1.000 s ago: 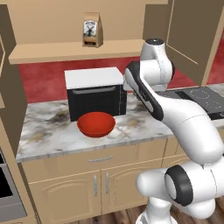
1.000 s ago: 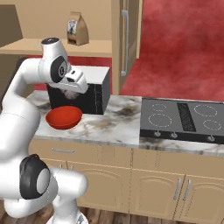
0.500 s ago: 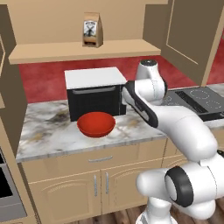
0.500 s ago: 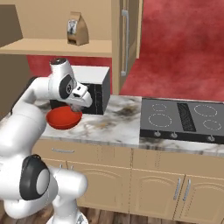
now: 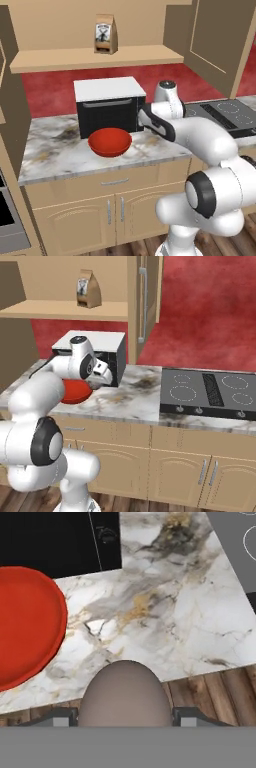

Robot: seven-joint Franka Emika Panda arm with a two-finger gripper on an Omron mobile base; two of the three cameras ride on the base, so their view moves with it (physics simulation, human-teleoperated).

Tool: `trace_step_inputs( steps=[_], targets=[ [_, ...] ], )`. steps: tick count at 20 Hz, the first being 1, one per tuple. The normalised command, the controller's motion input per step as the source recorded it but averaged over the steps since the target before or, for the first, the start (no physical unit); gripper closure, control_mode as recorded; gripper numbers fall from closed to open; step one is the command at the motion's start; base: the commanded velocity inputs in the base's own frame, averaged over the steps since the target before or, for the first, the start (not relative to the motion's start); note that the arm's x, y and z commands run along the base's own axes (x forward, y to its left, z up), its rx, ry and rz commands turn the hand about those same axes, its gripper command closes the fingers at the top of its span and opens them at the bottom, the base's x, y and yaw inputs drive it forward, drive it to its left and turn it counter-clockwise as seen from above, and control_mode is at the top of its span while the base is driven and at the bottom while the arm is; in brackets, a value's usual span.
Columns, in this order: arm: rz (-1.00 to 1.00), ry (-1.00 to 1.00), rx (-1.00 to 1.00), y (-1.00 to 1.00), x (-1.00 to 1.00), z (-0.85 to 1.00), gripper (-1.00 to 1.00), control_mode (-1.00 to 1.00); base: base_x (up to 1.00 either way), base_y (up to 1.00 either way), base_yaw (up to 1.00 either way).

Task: Pick the egg and butter from the fridge and place them by the bowl for mixing.

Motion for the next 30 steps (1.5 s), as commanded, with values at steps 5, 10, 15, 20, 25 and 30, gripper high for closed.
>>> trace_step_inputs(
  steps=[5, 10, 15, 20, 25, 30],
  targets=[
    [0.12, 0.03, 0.04, -0.12, 0.54, -0.33, 1.00, -1.00, 0.00, 0.00, 0.00],
    [0.09, 0.06, 0.01, 0.00, 0.51, -0.43, 1.00, -1.00, 0.00, 0.00, 0.00],
    [0.06, 0.15, 0.00, 0.00, 0.45, -0.53, 1.00, -1.00, 0.00, 0.00, 0.00],
    [0.04, 0.06, 0.00, 0.00, 0.37, -0.32, 1.00, -1.00, 0.00, 0.00, 0.00],
    [0.00, 0.00, 0.00, 0.00, 0.53, -0.21, 1.00, -1.00, 0.00, 0.00, 0.00],
    [0.00, 0.00, 0.00, 0.00, 0.45, -0.39, 1.00, -1.00, 0.00, 0.00, 0.00]
  ],
)
